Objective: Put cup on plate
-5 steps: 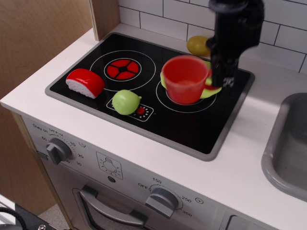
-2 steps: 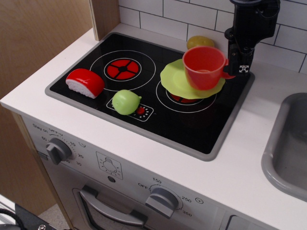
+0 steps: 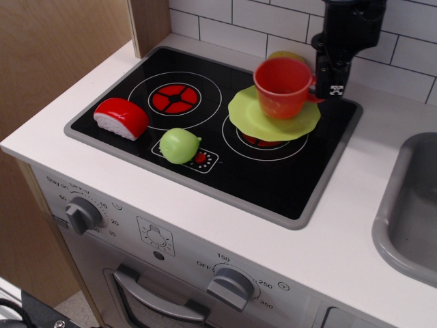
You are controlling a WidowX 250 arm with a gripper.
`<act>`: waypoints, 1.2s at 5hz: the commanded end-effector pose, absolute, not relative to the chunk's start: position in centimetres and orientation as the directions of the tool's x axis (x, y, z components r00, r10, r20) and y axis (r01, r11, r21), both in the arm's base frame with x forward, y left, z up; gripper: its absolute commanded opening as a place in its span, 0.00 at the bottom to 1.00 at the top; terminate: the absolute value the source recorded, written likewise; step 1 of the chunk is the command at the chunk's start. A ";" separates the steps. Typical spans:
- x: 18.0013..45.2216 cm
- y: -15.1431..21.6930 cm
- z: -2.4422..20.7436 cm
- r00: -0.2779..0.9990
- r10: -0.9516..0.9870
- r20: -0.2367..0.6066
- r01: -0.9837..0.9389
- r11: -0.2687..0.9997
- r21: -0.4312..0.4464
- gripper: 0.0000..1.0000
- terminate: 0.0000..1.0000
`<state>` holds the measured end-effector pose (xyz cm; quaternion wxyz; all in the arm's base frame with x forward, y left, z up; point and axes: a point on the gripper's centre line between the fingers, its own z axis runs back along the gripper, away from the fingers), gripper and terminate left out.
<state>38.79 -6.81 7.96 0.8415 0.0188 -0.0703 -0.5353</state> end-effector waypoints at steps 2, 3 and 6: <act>38.2 -5.1 9.7 0.455 -0.886 0.093 0.871 0.465 0.160 1.00 0.00; 38.1 -5.1 9.8 0.441 -0.894 0.084 0.877 0.449 0.171 1.00 0.00; 37.0 -8.2 10.1 0.281 -0.943 0.180 0.922 0.317 0.221 1.00 0.00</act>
